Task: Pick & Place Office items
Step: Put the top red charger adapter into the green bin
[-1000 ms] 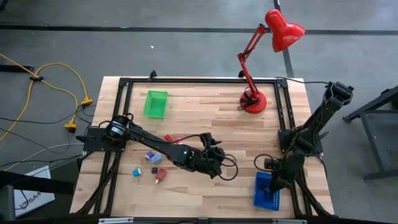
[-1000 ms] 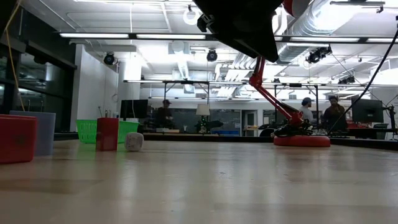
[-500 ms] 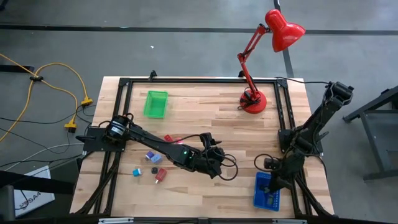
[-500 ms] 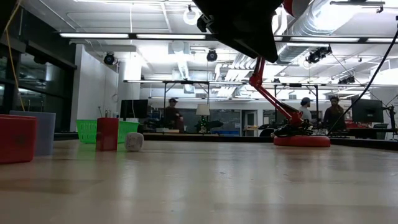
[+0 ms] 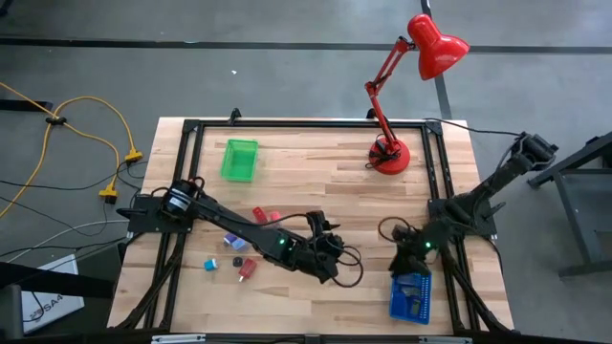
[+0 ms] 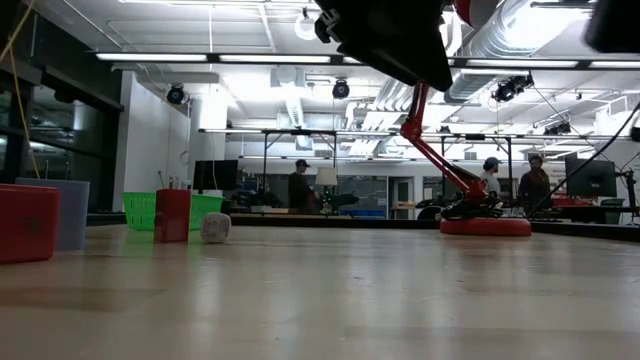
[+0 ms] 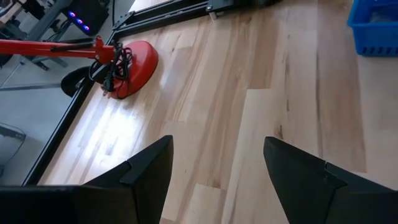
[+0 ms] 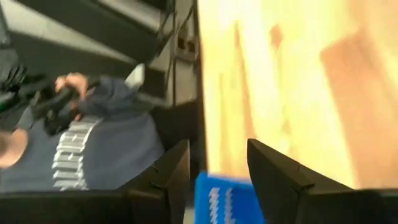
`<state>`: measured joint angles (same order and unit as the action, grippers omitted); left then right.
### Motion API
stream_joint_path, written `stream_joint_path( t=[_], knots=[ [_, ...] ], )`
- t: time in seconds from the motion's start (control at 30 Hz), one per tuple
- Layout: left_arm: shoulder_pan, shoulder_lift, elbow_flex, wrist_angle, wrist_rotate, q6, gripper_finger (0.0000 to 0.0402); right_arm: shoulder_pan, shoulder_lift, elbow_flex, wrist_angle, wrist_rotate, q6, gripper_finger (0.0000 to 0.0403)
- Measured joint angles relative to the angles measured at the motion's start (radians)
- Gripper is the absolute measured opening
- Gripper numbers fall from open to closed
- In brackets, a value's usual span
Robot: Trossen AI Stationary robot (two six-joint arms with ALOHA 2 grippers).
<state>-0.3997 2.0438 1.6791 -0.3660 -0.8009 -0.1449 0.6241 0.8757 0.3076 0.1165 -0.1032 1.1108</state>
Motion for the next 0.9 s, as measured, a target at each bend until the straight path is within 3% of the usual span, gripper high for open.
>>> stream_joint_path(
  t=[0.43, 0.9],
  knots=[
    [-0.046, 0.0, 0.0, 0.0, 0.0, -0.013, 0.0241, -0.381, -0.049, 0.0, 0.0, -0.011, -0.302, 0.0146],
    [-0.051, 0.0, 0.0, 0.0, -0.002, -0.013, 0.0241, -0.693, -0.201, 0.0, 0.006, -0.169, -0.517, 0.0146]
  ],
)
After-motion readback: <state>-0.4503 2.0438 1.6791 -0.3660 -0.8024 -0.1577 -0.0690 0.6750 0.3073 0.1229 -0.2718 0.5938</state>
